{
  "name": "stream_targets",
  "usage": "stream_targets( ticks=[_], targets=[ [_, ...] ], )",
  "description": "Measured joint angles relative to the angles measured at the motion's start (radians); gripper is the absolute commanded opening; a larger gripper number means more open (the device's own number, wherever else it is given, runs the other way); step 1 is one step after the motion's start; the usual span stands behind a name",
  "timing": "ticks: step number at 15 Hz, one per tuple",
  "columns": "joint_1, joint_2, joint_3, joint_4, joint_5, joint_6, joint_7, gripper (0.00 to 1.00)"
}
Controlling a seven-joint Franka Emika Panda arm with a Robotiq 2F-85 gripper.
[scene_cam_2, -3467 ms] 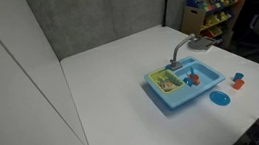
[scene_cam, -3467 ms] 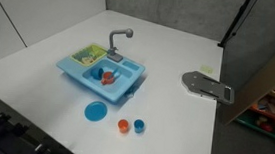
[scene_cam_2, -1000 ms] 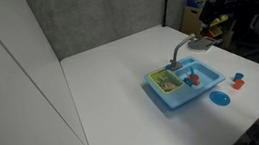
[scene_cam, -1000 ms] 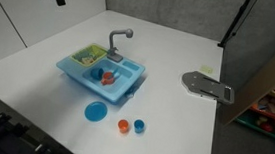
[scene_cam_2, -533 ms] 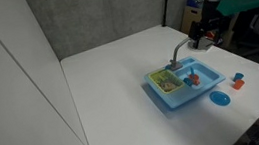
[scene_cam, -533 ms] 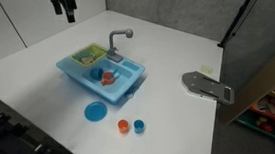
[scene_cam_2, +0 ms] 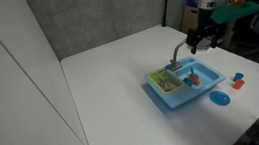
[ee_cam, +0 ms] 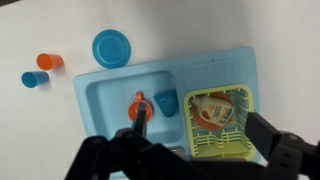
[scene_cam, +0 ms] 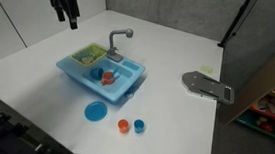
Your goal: Put the bottle inside the sink
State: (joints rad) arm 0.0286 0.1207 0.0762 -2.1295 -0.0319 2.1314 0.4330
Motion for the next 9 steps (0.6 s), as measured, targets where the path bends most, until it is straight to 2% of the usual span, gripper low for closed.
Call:
stream_targets(
  ticks=[5, 9],
  targets=[
    [0.011, 0.011, -0.006, 0.000, 0.000, 0.002, -0.019, 1.00],
    [0.023, 0.060, -0.007, 0.013, 0.000, 0.029, -0.092, 1.00]
  ],
)
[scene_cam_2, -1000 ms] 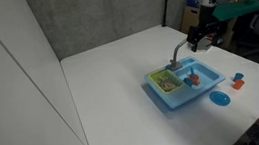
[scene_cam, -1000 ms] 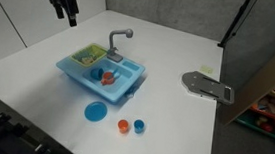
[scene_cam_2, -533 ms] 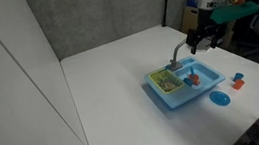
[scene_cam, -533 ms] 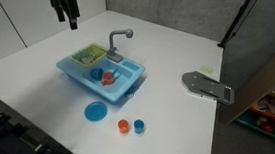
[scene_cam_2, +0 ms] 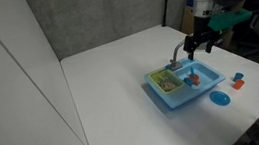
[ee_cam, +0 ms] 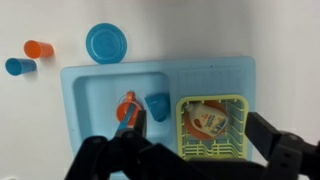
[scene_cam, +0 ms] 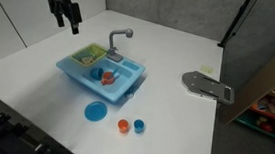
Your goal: Put the bottle inside the sink
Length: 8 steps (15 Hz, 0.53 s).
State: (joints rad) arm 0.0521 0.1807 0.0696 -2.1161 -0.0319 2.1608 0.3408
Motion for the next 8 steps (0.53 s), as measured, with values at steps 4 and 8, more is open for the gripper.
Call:
stream_targets(
  ticks=[4, 8],
  targets=[
    [0.007, 0.087, 0.000, 0.032, 0.000, 0.064, -0.084, 1.00],
    [0.010, 0.192, 0.000, 0.074, 0.000, 0.139, -0.120, 1.00]
  ],
)
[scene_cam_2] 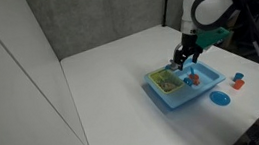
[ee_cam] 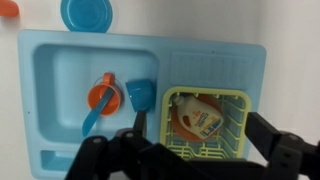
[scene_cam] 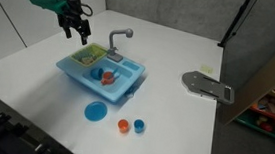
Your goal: Put the bottle inside the sink
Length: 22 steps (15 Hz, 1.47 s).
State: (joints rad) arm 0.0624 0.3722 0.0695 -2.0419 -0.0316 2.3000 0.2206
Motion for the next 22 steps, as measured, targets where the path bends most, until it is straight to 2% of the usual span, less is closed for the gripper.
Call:
stream_targets(
  ticks=[6, 10, 16, 22],
  targets=[
    [0.003, 0.132, -0.001, 0.055, 0.017, 0.115, 0.000, 1.00],
    [0.014, 0.187, -0.005, 0.073, 0.019, 0.149, 0.000, 1.00],
    [0.025, 0.211, -0.015, 0.084, 0.024, 0.145, 0.000, 1.00],
    [0.025, 0.247, -0.012, 0.084, 0.024, 0.238, -0.060, 1.00]
  ],
)
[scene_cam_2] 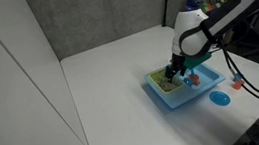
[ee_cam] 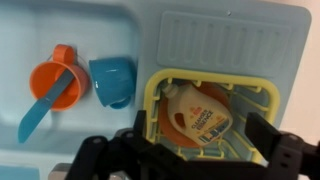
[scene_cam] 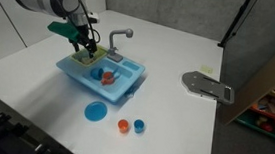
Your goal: Put the bottle inside the sink
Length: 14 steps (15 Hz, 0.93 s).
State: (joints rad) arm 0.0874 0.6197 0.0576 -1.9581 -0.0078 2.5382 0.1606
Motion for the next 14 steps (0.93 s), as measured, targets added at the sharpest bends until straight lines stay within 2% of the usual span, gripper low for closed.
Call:
stream_targets(
  ticks=[7, 14],
  targets=[
    [-0.008, 0.093, 0.032, 0.026, 0.017, 0.117, -0.115, 1.00],
    [-0.008, 0.162, 0.035, 0.088, 0.017, 0.138, -0.162, 1.00]
  ],
)
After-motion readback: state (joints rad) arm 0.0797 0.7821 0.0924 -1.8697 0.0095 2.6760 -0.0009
